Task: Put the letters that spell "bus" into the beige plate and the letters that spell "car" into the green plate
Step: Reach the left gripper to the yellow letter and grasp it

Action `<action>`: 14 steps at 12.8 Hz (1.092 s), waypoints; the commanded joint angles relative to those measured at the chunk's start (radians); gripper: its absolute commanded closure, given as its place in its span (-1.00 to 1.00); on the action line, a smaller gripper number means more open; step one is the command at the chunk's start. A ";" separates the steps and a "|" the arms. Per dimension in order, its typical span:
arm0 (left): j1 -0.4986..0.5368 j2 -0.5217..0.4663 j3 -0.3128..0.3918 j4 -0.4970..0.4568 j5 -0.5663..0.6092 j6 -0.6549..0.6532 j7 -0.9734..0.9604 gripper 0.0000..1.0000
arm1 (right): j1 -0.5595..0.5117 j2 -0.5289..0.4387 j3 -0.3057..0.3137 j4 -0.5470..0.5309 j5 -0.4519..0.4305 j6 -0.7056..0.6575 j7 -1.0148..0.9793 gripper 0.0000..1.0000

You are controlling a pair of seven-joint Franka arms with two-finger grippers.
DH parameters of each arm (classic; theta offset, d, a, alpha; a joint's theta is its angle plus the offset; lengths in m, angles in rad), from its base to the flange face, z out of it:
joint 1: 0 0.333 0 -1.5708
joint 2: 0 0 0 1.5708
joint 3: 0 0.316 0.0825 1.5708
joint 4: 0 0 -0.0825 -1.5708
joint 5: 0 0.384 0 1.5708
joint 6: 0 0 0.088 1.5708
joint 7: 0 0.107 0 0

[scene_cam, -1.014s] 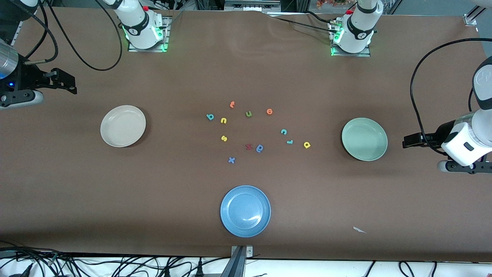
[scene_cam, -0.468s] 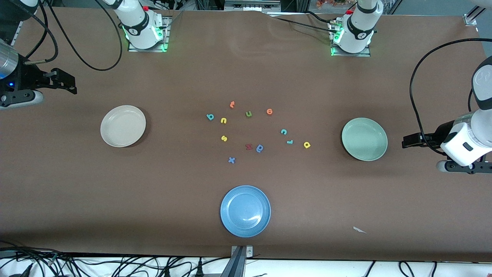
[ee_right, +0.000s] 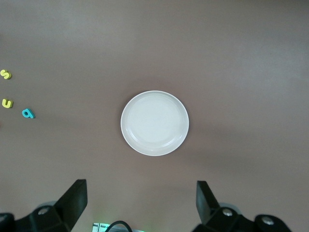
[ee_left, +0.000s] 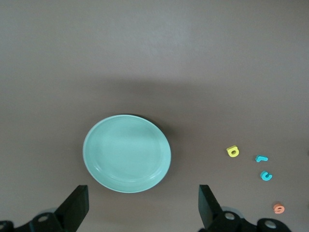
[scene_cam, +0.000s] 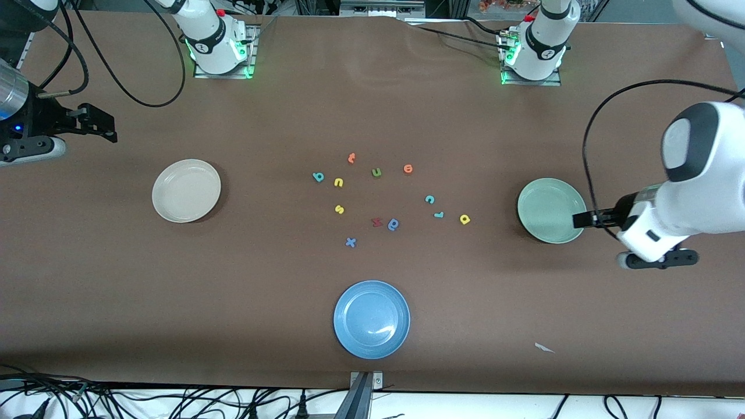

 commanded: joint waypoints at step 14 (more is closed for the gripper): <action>-0.235 0.160 0.008 -0.319 -0.022 0.580 -0.632 -0.99 | 0.004 0.025 0.001 0.003 0.038 0.021 0.000 -1.00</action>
